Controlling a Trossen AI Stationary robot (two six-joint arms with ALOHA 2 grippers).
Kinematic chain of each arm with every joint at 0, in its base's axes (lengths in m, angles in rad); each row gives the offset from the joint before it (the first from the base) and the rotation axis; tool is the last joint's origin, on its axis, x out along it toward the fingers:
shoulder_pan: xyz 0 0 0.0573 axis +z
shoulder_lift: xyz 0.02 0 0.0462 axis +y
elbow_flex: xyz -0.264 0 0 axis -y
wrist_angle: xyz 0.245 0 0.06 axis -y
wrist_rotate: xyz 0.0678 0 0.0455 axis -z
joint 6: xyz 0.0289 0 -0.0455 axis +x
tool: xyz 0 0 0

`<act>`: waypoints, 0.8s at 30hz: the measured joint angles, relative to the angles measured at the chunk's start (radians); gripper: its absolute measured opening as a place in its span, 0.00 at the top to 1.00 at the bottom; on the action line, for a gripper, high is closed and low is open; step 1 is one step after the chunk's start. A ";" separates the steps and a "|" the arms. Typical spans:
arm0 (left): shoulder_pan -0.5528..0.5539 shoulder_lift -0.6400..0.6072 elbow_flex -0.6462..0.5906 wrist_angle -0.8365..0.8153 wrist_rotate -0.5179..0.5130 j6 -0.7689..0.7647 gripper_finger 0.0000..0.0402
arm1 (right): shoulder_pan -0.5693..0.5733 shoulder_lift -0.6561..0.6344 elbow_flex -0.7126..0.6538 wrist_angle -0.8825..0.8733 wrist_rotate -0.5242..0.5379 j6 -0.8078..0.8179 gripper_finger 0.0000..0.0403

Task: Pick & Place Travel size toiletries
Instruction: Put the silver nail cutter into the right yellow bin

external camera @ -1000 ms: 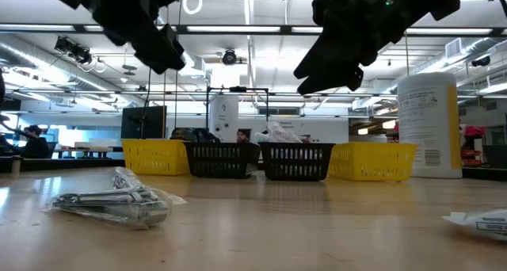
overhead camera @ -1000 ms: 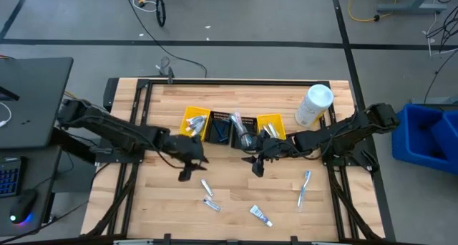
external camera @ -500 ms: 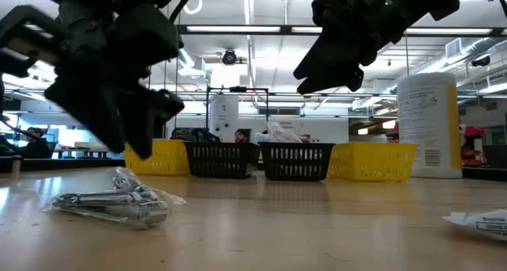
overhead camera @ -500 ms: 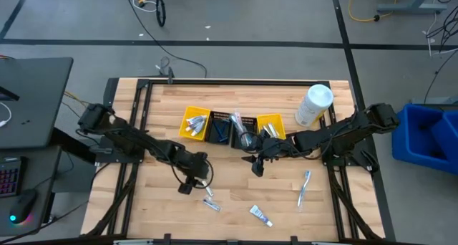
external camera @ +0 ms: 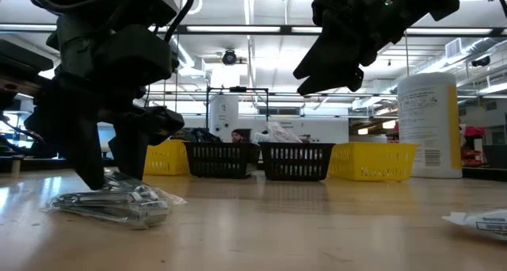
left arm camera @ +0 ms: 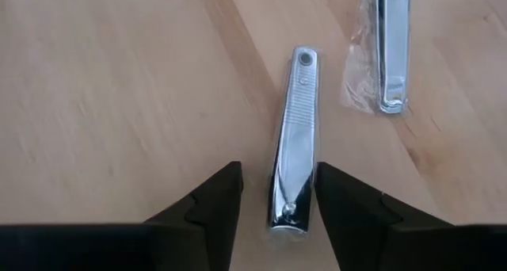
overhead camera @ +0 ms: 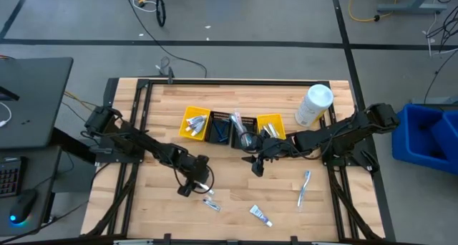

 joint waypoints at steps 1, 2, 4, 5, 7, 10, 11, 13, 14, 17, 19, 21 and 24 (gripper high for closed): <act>0.000 0.000 0.000 0.000 -0.001 0.000 0.60 | 0.000 0.000 0.000 0.000 0.000 -0.002 0.47; 0.000 0.000 0.000 0.000 -0.003 0.000 0.62 | 0.000 0.000 0.000 0.000 0.000 -0.002 0.47; 0.000 0.001 0.000 -0.001 -0.005 0.000 0.68 | 0.000 0.000 0.000 0.000 0.000 -0.002 0.46; 0.001 0.001 0.000 -0.002 -0.007 0.001 0.71 | 0.000 0.000 0.000 0.000 0.000 -0.002 0.47; 0.001 0.001 0.000 0.002 -0.019 -0.002 0.77 | 0.000 0.000 0.000 0.000 0.000 -0.002 0.47; -0.001 0.002 0.002 0.015 -0.076 -0.038 0.83 | 0.000 0.000 0.000 0.000 0.000 -0.002 0.49; 0.001 0.004 0.007 0.018 -0.096 -0.042 0.84 | 0.000 0.000 0.000 0.001 0.000 -0.002 0.49; 0.008 0.005 0.017 0.018 -0.163 -0.042 0.84 | 0.000 0.000 0.000 0.008 0.000 -0.004 0.50; 0.013 0.005 0.024 0.020 -0.198 -0.043 0.84 | 0.000 0.000 0.000 0.014 0.000 -0.013 0.50; 0.028 0.005 0.054 0.022 -0.294 -0.044 0.80 | 0.004 0.013 0.000 0.062 0.001 -0.062 0.49; 0.041 0.005 0.077 0.024 -0.331 -0.031 0.77 | 0.012 0.031 0.000 0.119 0.000 -0.105 0.48; 0.058 0.005 0.101 0.023 -0.348 -0.003 0.77 | 0.018 0.053 0.000 0.169 0.000 -0.140 0.47; 0.086 0.005 0.147 0.024 -0.373 0.011 0.81 | 0.021 0.088 0.000 0.201 -0.001 -0.189 0.44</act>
